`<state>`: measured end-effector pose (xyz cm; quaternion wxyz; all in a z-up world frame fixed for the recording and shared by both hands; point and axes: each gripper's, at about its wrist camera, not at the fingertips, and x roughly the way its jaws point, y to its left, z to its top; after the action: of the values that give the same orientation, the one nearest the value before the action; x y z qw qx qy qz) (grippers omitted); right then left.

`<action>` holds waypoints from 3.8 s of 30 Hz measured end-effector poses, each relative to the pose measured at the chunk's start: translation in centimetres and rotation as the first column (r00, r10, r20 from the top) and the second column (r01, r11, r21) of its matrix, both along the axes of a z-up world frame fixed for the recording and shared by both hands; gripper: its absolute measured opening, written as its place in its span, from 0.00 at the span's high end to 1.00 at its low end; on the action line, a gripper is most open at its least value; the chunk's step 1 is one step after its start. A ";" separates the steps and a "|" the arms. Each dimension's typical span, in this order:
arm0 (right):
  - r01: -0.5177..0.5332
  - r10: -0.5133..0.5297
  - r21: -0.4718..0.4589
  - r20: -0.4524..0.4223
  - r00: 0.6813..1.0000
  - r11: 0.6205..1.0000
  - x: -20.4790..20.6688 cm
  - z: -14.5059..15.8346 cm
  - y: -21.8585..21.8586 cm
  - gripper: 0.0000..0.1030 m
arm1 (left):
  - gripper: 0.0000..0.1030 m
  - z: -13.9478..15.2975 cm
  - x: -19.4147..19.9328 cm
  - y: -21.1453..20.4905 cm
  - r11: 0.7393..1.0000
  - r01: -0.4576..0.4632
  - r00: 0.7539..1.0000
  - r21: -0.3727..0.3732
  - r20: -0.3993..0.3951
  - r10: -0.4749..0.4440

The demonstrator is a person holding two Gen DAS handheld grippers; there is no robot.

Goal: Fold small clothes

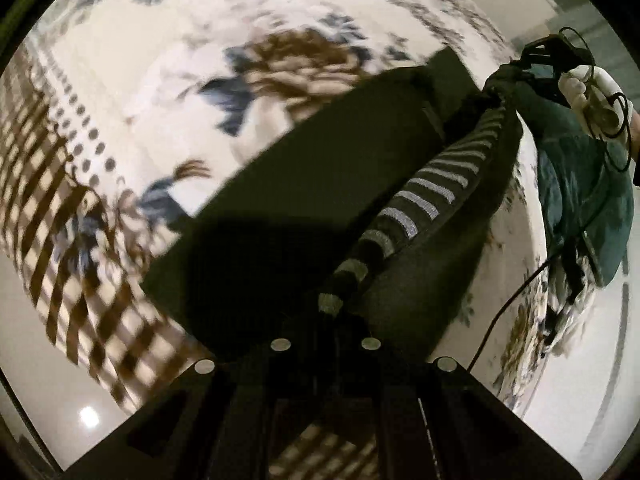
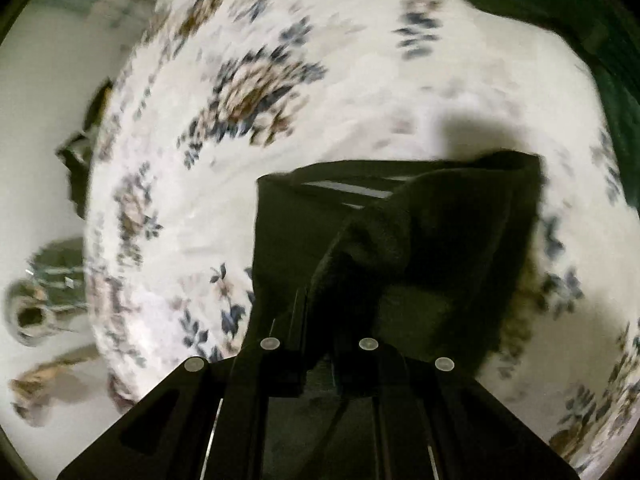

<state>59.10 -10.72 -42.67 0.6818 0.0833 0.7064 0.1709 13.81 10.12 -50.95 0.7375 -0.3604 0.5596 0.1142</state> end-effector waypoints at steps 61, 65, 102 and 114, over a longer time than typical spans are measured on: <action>0.401 -0.402 0.114 -0.008 0.915 0.909 -7.5 -11.4 -15.5 0.70 | 0.81 -0.5 39.0 3.7 0.866 0.499 0.861 0.012 0.104 -0.498; 0.440 -0.442 0.137 -0.016 0.897 0.888 -5.2 -11.4 -16.4 0.45 | 0.75 -0.4 42.0 2.7 0.851 0.523 0.841 0.048 0.134 -0.525; 0.485 -0.387 0.134 -0.439 0.811 0.864 -44.8 -14.4 -16.3 0.43 | 0.50 1.4 2.3 2.6 0.897 0.441 0.873 -0.042 -0.213 -0.439; 0.405 -0.343 0.105 -0.366 0.865 0.908 -49.4 -15.4 -10.5 0.91 | 0.96 3.2 0.5 1.1 0.909 0.401 0.913 0.114 -0.132 -0.387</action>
<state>9.66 -21.24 -58.11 0.5596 0.3081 0.7651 0.0807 14.35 11.21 -47.75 0.7379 -0.1812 0.6498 0.0205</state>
